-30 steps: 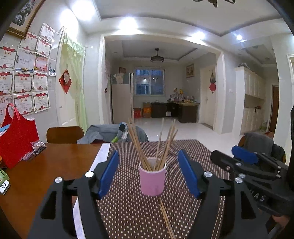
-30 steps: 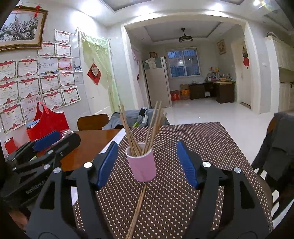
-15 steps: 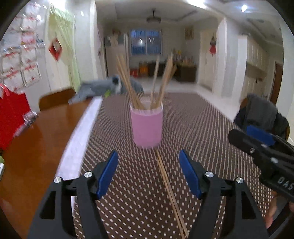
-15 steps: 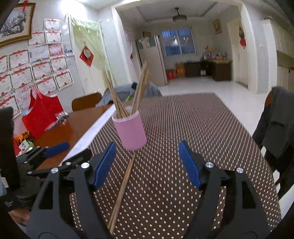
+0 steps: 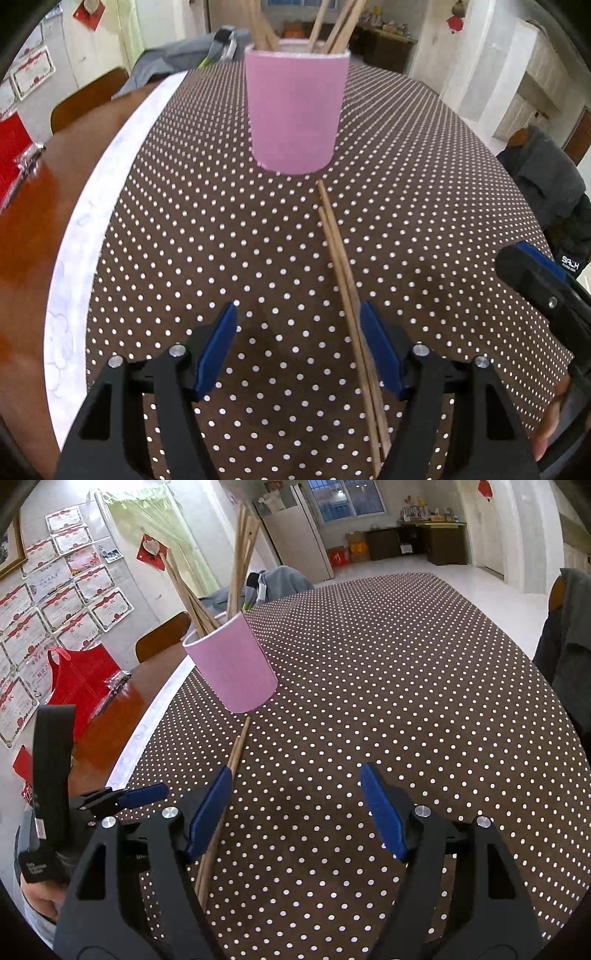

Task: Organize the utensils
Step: 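Move both open tools back down to the last chopsticks on the table, then grasp a chopstick with the left tool while the right tool grasps another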

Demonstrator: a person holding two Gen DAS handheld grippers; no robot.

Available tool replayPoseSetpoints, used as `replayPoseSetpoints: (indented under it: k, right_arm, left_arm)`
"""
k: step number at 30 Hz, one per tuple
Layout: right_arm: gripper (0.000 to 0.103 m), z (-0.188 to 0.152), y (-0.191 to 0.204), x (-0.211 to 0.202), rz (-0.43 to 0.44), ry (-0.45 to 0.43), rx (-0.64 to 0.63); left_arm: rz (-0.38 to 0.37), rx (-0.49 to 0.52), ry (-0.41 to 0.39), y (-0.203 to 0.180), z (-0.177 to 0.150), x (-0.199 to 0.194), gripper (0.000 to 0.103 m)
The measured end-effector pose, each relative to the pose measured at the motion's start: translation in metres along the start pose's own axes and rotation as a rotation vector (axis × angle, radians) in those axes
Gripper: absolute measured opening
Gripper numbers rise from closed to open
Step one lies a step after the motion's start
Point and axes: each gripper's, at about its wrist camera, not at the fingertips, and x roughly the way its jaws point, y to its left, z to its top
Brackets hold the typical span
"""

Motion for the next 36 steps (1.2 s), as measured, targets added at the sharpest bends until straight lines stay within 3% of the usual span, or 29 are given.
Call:
replayPoseSetpoints:
  k: [17, 25, 36]
  right_arm:
    - [0.072, 0.003, -0.016, 0.015, 0.045, 0.041, 0.039]
    - [0.072, 0.001, -0.020, 0.012, 0.049, 0.042, 0.044]
    - [0.072, 0.001, -0.015, 0.015, 0.053, 0.056, 0.040]
  left_arm:
    - [0.006, 0.007, 0.046, -0.009, 0.009, 0.011, 0.068]
    - [-0.027, -0.051, 0.053, 0.006, 0.009, 0.009, 0.068]
    - [0.001, -0.050, 0.059, 0.011, 0.008, 0.011, 0.068]
